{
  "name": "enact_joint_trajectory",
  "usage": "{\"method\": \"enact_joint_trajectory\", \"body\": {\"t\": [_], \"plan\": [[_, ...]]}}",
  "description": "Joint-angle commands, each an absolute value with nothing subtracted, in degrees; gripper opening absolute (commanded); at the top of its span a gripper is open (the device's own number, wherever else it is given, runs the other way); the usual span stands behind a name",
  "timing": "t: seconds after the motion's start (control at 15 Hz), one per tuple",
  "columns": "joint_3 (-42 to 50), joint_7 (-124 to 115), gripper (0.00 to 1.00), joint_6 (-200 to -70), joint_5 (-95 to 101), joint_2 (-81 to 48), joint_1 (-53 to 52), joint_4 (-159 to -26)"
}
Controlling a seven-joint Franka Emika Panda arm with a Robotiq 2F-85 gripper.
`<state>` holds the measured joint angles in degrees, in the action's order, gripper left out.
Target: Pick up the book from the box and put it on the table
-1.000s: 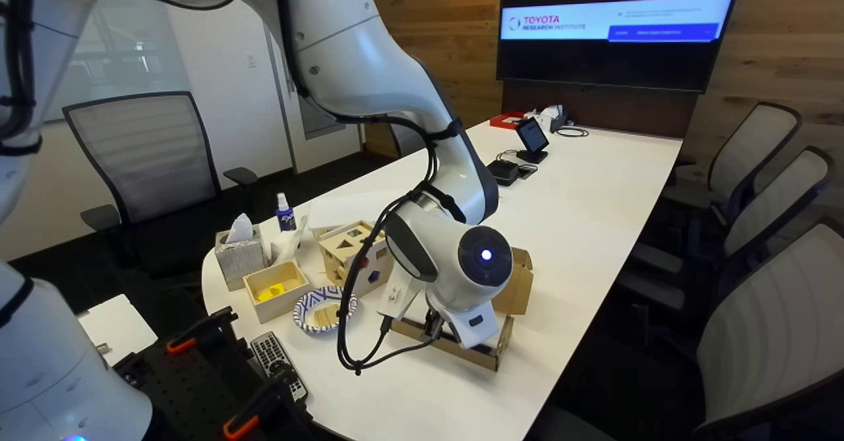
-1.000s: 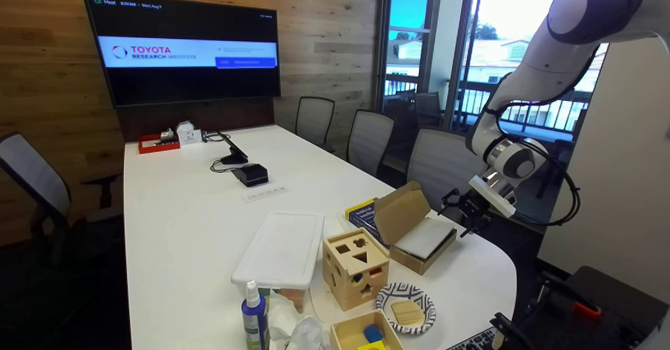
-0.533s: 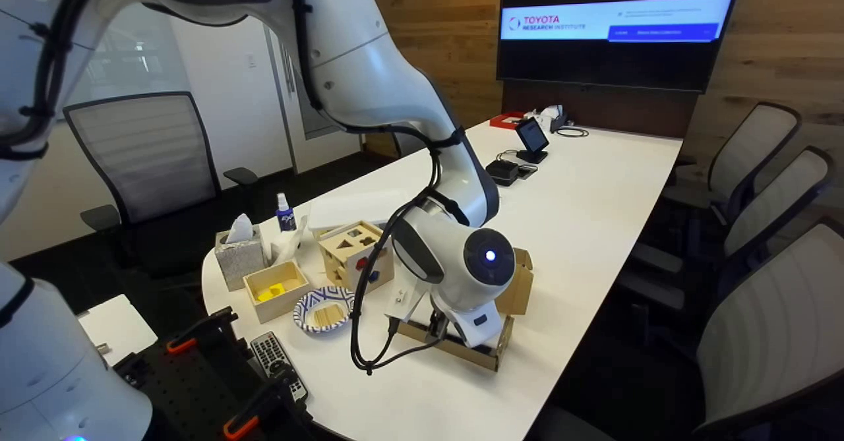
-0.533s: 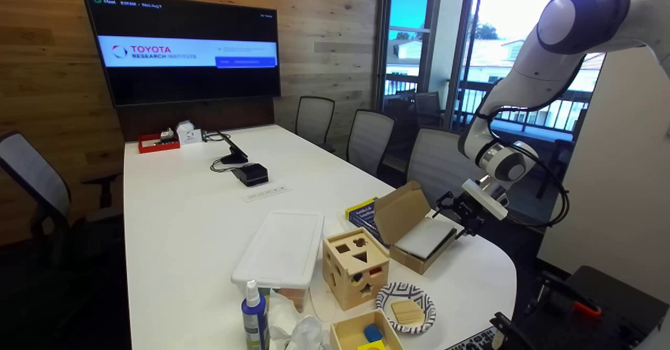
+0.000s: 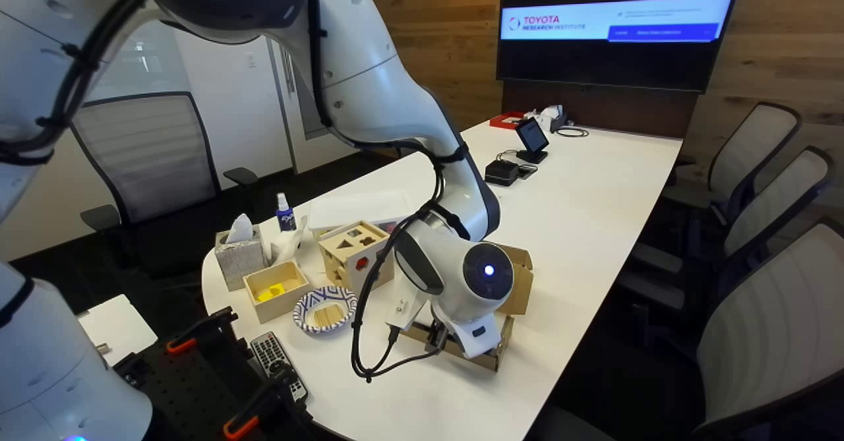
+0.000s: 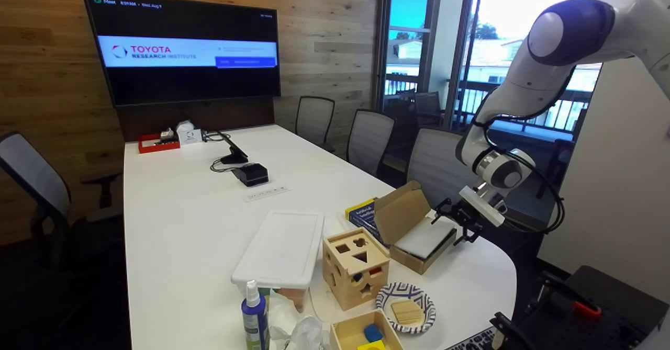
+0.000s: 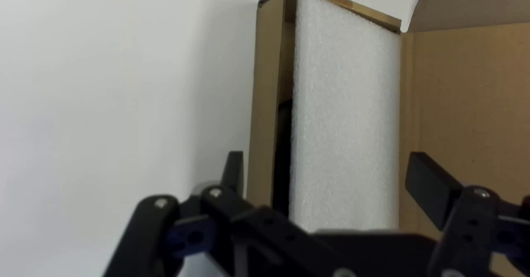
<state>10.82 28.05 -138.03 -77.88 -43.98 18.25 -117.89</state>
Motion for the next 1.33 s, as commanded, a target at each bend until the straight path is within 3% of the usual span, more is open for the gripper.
{"method": "enact_joint_trajectory", "body": {"t": [0.0, 0.8, 0.87, 0.93, 1.27], "plan": [[9.98, 29.16, 1.0, -139.97, -80.51, -45.21, 17.84, -115.97], [9.24, 28.47, 1.0, -140.87, -80.22, -49.14, 17.66, -110.56], [9.27, 28.5, 0.94, -140.85, -80.17, -49.2, 17.69, -110.4], [9.28, 28.68, 0.74, -140.83, -80.17, -49.15, 17.76, -110.39], [9.25, 29.21, 0.35, -141.1, -80.39, -48.45, 17.92, -110.6]]}}
